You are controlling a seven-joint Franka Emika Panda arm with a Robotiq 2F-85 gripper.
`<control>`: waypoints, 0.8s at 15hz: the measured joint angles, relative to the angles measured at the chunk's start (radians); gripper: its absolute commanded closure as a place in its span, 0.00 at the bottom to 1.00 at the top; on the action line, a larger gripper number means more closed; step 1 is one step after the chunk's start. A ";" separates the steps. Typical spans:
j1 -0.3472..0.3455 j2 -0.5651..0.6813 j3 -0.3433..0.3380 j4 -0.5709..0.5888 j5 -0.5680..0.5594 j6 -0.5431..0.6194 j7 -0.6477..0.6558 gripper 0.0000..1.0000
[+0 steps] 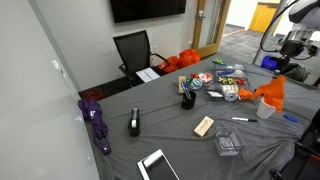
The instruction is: Put the orange glove in the white cup
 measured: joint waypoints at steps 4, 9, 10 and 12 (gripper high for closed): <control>0.000 0.000 0.000 0.000 0.000 0.000 0.000 1.00; -0.001 0.000 0.000 -0.011 -0.018 0.001 -0.003 1.00; -0.001 0.000 0.000 -0.017 -0.025 0.003 -0.006 1.00; -0.003 0.001 -0.001 -0.033 -0.045 0.018 -0.016 1.00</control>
